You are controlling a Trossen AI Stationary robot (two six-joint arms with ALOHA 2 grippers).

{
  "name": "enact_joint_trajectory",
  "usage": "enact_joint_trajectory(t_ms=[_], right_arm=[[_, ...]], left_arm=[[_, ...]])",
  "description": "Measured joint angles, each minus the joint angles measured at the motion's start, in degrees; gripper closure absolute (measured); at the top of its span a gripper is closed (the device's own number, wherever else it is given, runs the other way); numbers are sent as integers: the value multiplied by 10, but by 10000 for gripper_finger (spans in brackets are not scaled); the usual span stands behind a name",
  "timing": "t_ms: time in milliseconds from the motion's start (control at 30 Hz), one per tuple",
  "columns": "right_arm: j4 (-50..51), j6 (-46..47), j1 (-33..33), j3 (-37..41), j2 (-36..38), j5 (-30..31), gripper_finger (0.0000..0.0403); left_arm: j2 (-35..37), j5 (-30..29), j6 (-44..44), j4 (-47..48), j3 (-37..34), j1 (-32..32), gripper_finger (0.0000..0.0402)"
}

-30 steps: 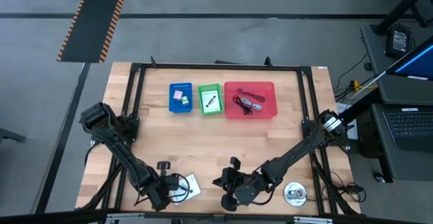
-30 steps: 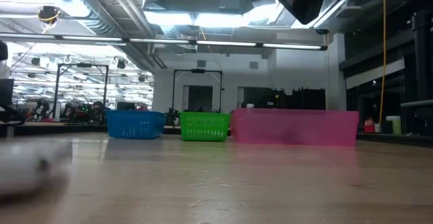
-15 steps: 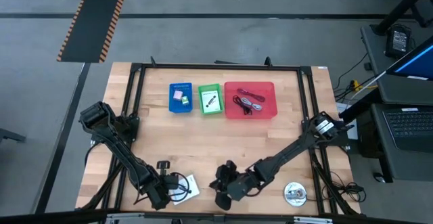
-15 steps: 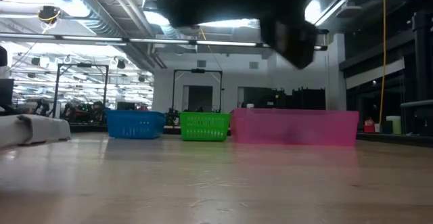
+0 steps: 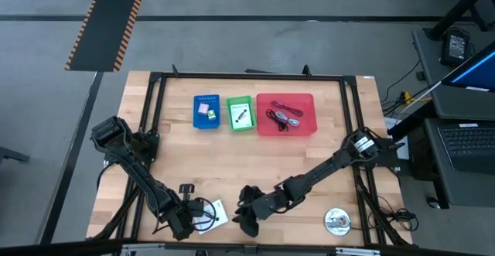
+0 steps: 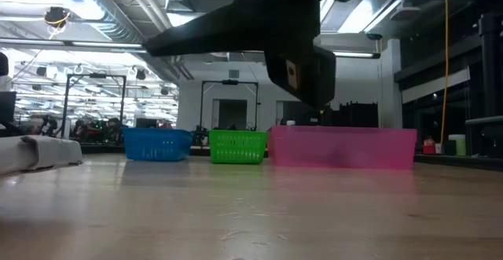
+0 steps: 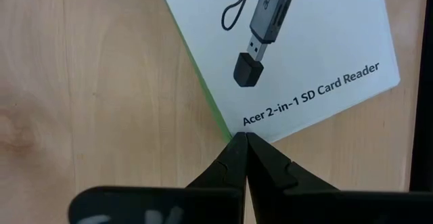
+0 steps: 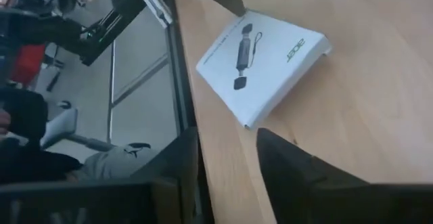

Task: Pick and place items into bin
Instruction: Put the card reader box into the green bin

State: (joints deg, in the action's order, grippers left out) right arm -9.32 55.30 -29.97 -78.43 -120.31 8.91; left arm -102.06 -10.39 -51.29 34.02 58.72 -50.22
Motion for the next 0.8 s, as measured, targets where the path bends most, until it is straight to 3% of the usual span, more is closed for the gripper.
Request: enact_joint_trajectory(t_ms=[333, 800], right_arm=[[-5, 82, 9, 0, -26, -10, 227], [-90, 117, 27, 0, -85, -25, 220]], left_arm=[[0, -3, 0, 0, 0, 0, 398], [-1, -5, 0, 0, -1, 0, 398]])
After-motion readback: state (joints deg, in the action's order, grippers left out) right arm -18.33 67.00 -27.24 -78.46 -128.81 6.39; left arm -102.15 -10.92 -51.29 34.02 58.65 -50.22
